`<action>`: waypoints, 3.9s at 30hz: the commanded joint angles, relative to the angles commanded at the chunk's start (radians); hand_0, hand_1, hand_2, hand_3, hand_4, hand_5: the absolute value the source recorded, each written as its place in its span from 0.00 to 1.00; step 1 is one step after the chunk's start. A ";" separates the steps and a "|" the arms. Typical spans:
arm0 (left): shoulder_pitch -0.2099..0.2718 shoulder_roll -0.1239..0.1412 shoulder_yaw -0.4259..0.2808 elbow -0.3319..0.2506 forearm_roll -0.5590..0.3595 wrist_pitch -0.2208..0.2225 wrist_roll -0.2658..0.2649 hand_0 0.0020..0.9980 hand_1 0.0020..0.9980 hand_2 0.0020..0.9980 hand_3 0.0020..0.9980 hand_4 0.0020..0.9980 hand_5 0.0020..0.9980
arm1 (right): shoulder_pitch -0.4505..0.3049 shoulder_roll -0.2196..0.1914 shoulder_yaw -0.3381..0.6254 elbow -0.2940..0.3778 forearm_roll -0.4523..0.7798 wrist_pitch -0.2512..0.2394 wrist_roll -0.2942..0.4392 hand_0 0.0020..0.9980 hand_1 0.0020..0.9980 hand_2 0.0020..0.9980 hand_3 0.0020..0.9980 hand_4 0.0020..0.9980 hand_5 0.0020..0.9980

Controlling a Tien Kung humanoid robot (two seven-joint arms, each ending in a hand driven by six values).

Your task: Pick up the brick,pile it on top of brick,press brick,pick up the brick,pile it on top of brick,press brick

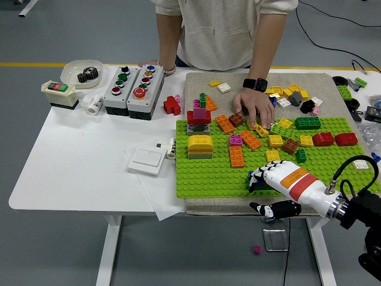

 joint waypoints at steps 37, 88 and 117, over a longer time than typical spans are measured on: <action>0.008 -0.001 -0.011 0.001 0.018 -0.002 0.006 0.76 0.72 0.73 0.59 0.64 0.66 | -0.005 -0.001 0.036 0.022 0.010 -0.020 0.000 0.72 0.66 0.69 0.54 0.68 0.46; -0.002 -0.002 -0.004 0.001 0.002 -0.004 0.002 0.76 0.72 0.73 0.59 0.64 0.66 | -0.005 0.018 0.007 -0.038 0.001 0.009 -0.008 0.73 0.67 0.69 0.55 0.68 0.43; 0.008 -0.005 -0.016 0.004 0.018 -0.007 0.008 0.76 0.72 0.73 0.59 0.64 0.66 | 0.009 0.022 0.146 -0.069 0.000 -0.117 -0.102 0.79 0.70 0.74 0.67 0.82 0.47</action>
